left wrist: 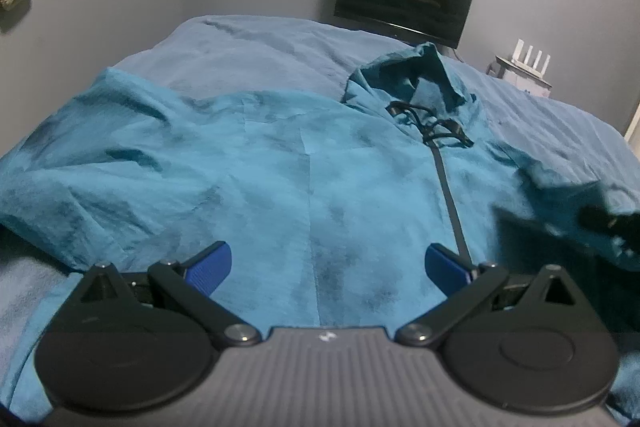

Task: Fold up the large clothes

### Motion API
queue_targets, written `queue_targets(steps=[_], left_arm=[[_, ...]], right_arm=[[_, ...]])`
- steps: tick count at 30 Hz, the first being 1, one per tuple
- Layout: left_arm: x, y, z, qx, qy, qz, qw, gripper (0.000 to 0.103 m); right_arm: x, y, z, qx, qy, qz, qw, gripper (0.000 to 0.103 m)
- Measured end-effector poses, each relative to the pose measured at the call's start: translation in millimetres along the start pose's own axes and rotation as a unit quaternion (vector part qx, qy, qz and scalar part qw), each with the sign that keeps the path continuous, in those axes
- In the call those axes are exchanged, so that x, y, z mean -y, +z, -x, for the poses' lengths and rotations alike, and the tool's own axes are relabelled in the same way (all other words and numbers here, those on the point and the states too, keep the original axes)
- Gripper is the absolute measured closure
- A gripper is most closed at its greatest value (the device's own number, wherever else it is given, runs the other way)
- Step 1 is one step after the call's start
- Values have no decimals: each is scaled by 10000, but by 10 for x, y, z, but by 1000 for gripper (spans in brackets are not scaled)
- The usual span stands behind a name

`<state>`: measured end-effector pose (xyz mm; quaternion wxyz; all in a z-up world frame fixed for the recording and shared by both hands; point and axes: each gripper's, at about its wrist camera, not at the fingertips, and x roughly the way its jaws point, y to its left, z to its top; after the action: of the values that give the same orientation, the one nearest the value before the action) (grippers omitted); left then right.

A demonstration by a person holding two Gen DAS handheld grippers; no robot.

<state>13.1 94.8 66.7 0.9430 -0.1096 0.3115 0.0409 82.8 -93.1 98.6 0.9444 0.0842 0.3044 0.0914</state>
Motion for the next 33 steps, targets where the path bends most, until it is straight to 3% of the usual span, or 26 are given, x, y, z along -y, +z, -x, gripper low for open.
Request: queue_targets(steps=[7,12,19,23,26,28,30,33], left_arm=[[-106,23,-18,-18,-210,209,9996,0],[-178,22,-53,-91,-788,505,9956,3],[-56,-122,-405,-970,-1679,606,9791,18],[50,-201,-595,-1261,-1827,551,9735,24],[128,-210,-668,-1248,-1992,451,9709,38],[170,-211,-715,-1310,-2278,512,9635,68],[240,-227,-757,-1424,-2418,476,9586,82],[405,-265,-716,-1259,-2343,3,9640,101]], right_arm=[[-677,-352,-227,-417,345,730,9959,96],[-856,-636,-302,-701,443,1244,9888,94],[-776,-870,-109,-881,562,1402,9846,74],[-628,-847,206,-718,458,1337,9873,70],[-470,-813,472,-516,372,1164,9912,69],[-378,-795,667,-332,306,1024,9937,69],[-311,-764,851,-113,265,914,9954,65],[-210,-733,1076,203,115,774,9967,63]])
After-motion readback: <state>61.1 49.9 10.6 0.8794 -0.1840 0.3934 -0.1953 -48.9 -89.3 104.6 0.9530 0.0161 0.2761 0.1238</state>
